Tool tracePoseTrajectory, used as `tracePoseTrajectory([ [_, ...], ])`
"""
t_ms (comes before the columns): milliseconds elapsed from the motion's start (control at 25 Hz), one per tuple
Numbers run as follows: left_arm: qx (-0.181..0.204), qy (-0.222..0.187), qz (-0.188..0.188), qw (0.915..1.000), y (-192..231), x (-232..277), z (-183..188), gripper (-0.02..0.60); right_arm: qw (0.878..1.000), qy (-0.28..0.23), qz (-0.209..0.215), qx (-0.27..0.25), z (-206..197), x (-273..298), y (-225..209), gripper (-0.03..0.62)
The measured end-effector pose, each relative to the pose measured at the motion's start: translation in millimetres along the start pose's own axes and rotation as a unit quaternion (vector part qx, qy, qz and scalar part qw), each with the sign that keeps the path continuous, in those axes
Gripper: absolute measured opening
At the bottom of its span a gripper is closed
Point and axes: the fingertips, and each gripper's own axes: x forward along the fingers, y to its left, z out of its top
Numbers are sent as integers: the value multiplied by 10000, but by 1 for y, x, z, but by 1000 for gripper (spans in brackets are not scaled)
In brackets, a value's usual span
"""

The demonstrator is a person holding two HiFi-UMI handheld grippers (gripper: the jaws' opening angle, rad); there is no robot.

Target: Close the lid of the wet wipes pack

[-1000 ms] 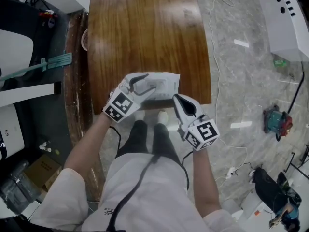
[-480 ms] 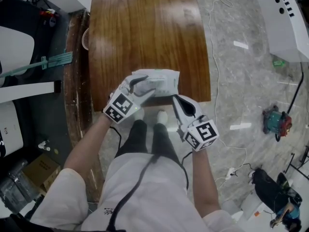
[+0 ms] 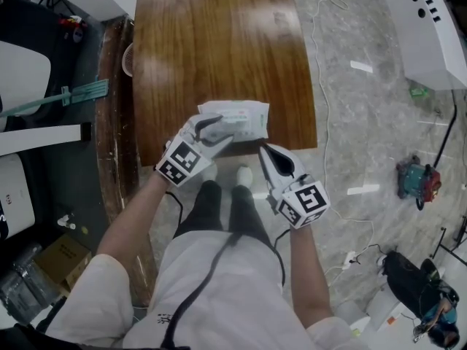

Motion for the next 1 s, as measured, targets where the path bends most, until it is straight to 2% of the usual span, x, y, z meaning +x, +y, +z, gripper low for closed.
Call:
tracePoseTrajectory([
  [1000,81,219,-55,9997,-16,7,-17,216,9998,23,-182,23,-15,-23,7,9],
])
